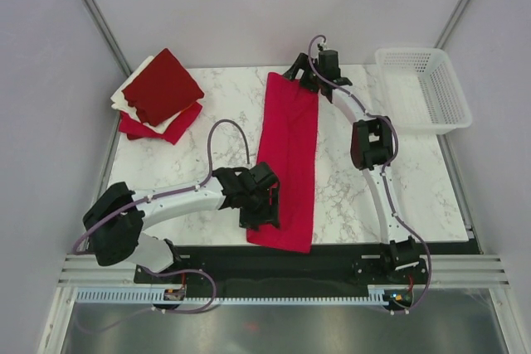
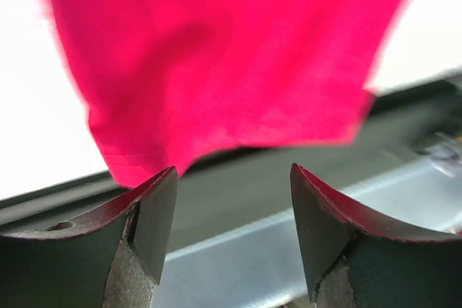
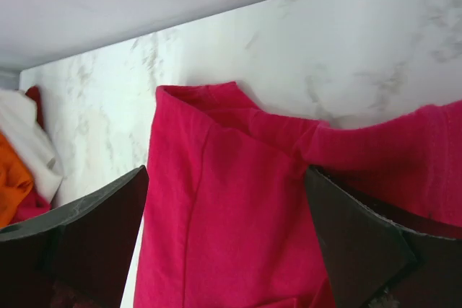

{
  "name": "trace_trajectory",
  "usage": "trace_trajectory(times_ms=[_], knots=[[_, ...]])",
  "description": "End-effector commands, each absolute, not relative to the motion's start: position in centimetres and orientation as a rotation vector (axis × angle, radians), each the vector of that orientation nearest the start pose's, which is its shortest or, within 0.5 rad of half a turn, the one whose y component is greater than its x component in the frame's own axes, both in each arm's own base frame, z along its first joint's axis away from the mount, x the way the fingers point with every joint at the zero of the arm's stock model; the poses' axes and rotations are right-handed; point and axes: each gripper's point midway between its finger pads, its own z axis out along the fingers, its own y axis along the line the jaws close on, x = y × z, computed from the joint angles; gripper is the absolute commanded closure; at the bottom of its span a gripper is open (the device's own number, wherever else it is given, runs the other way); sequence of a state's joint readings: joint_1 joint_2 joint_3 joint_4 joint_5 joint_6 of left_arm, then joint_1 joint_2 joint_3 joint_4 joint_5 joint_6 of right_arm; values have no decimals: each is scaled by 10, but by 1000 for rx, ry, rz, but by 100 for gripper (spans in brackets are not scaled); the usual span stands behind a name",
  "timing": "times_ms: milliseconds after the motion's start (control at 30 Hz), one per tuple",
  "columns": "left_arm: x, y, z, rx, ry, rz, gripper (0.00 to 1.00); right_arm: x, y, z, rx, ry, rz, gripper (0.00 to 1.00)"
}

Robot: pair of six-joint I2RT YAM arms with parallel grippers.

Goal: Fold and stack the t-shirts
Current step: Fold the tshirt

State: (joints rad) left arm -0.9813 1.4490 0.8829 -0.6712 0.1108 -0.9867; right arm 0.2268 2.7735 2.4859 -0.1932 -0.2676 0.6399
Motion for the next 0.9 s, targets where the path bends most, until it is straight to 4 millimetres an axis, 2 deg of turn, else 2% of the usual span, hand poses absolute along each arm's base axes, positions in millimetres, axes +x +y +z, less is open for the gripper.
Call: trace_trajectory(times_ms=[0, 67, 100, 133, 200, 233, 300, 333, 367, 400, 433, 467, 500, 533, 567, 600, 633, 700, 733, 767, 800, 833, 867], knots=[[110, -311, 119, -4, 2951, -807, 28, 670, 252, 62, 134, 2075, 975, 2], [116, -318, 141, 26, 2894, -868, 27, 671, 249, 99, 88, 2004, 950, 2], [117, -319, 148, 40, 2877, -885, 22, 671, 247, 115, 50, 1977, 929, 2], [119, -321, 165, 53, 2833, -928, 21, 671, 246, 150, 16, 1922, 919, 2], [123, -318, 176, 83, 2781, -928, 20, 669, 242, 183, -10, 1872, 885, 2], [125, -313, 182, 87, 2746, -921, 20, 663, 238, 223, -29, 1814, 878, 2], [135, -297, 179, 77, 2692, -828, 20, 657, 224, 243, -5, 1801, 837, 2], [134, -285, 167, 73, 2704, -761, 21, 646, 212, 285, 17, 1750, 829, 2], [139, -276, 168, 59, 2662, -726, 23, 636, 205, 267, 47, 1808, 816, 2], [141, -270, 163, 58, 2653, -695, 28, 629, 192, 270, 98, 1823, 770, 2], [140, -262, 155, 57, 2658, -657, 30, 607, 181, 310, 116, 1779, 752, 2], [144, -257, 152, 51, 2641, -628, 32, 586, 175, 265, 156, 1887, 726, 2], [145, -253, 148, 50, 2640, -602, 35, 568, 170, 262, 172, 1906, 705, 2], [146, -248, 140, 49, 2644, -565, 35, 539, 163, 294, 189, 1855, 670, 2], [149, -242, 135, 40, 2644, -529, 35, 508, 157, 242, 217, 1977, 624, 2], [150, -238, 128, 32, 2653, -503, 35, 486, 153, 233, 237, 2008, 607, 2], [152, -231, 119, 11, 2667, -468, 35, 445, 147, 218, 256, 2052, 599, 2], [156, -225, 109, -4, 2668, -427, 35, 396, 145, 196, 296, 2140, 630, 2], [155, -221, 101, -5, 2675, -398, 35, 357, 142, 183, 304, 2165, 648, 2], [160, -223, 99, -9, 2658, -409, 34, 333, 143, 173, 344, 2203, 684, 2], [160, -225, 95, -1, 2659, -415, 33, 310, 143, 189, 329, 2145, 733, 2], [159, -222, 85, 2, 2671, -403, 33, 284, 146, 161, 336, 2204, 753, 2], [157, -225, 81, 9, 2675, -427, 33, 266, 148, 154, 338, 2234, 784, 2]])
